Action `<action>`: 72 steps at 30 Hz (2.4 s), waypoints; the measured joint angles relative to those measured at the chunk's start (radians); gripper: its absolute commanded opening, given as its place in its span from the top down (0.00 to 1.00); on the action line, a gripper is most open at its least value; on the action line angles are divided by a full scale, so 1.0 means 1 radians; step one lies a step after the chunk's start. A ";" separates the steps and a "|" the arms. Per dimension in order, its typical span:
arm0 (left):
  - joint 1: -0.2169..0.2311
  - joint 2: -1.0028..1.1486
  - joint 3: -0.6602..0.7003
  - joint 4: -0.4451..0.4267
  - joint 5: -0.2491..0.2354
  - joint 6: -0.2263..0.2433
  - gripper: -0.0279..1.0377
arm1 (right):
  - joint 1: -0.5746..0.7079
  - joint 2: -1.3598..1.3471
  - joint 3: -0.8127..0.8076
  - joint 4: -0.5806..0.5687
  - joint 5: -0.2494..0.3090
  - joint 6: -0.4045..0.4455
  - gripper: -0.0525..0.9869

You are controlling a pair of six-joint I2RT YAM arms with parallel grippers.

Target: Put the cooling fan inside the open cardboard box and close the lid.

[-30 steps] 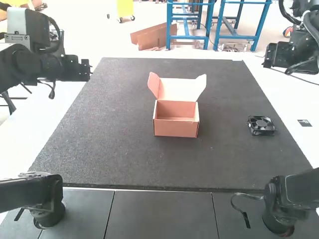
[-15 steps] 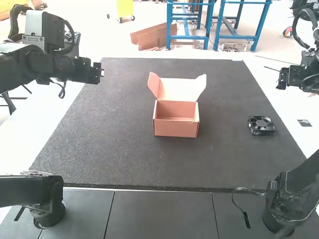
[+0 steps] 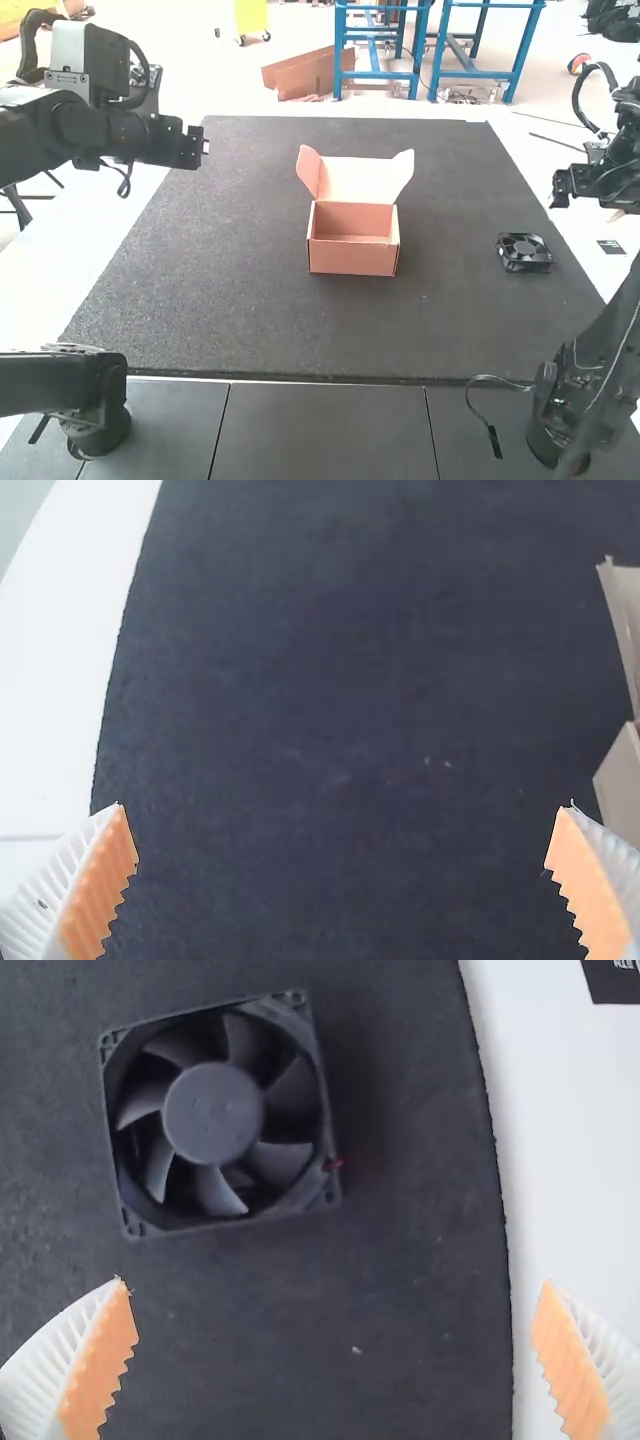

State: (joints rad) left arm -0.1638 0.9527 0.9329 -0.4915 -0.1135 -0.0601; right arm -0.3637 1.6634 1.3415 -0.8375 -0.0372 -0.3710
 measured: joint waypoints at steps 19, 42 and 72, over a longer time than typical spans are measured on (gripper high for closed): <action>0.000 0.005 0.000 -0.027 0.001 0.011 0.06 | -0.121 0.244 0.108 -0.018 -0.083 -0.100 0.08; 0.000 0.024 0.000 -0.010 0.001 0.012 0.06 | -0.049 0.475 0.294 -0.048 -0.094 -0.076 0.08; 0.000 0.024 0.000 -0.013 0.001 0.012 0.06 | -0.031 0.522 0.338 -0.043 0.004 -0.023 0.08</action>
State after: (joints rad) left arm -0.1638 0.9768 0.9333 -0.5045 -0.1127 -0.0483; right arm -0.3950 2.1857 1.6794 -0.8806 -0.0330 -0.3939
